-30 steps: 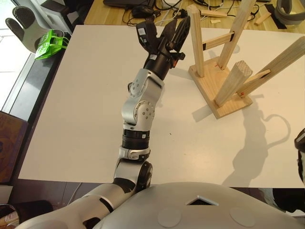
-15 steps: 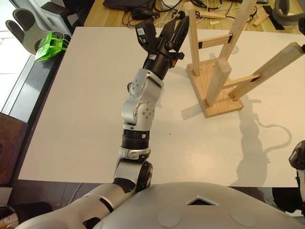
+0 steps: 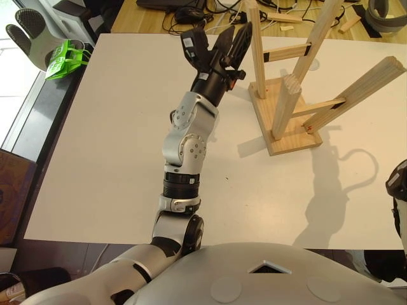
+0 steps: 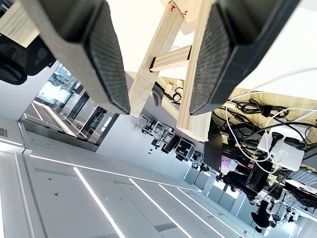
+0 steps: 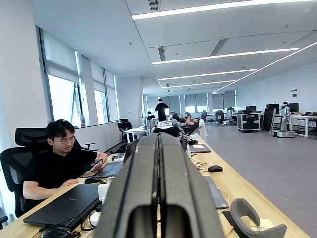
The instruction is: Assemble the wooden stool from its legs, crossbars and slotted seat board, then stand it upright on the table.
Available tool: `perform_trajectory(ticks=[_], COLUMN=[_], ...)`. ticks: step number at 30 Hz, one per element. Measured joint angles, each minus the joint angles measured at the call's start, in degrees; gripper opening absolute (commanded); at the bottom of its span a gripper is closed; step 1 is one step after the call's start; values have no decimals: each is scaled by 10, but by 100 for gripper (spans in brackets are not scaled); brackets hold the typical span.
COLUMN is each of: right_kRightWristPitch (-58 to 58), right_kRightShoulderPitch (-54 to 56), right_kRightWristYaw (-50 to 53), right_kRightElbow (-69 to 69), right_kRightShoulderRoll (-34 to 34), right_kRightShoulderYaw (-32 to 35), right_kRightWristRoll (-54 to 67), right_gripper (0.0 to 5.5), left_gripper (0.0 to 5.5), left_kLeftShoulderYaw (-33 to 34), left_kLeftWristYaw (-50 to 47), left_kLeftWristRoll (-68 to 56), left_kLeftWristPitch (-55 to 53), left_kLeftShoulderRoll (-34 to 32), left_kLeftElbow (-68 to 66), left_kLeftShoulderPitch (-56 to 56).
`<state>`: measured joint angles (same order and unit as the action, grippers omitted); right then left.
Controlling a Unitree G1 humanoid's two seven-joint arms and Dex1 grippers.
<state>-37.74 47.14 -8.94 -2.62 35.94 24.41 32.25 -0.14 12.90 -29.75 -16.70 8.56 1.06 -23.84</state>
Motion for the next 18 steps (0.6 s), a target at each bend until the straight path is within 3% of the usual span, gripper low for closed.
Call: perform_trajectory(ticks=[2,7,18], right_kRightWristPitch=[-31,-111,-37], right_kRightShoulderPitch=[-20,-192,-180], right_kRightWristYaw=[-16,-57,-51], right_kRightElbow=[-25,-57,-35], right_kRightShoulderRoll=[-2,-4,-26], right_kRightShoulderYaw=[-9,-34,-1], right_kRightWristRoll=[16,27,20], right_gripper=[1,1,1], left_gripper=[223,223,223], left_kLeftShoulderYaw=[0,0,0], left_kLeftWristYaw=[1,2,3], left_kLeftWristRoll=[0,0,0], left_kLeftWristPitch=[0,0,-1], left_kLeftShoulderRoll=[0,0,0], left_kLeftElbow=[0,0,1], left_kLeftShoulderPitch=[0,0,0])
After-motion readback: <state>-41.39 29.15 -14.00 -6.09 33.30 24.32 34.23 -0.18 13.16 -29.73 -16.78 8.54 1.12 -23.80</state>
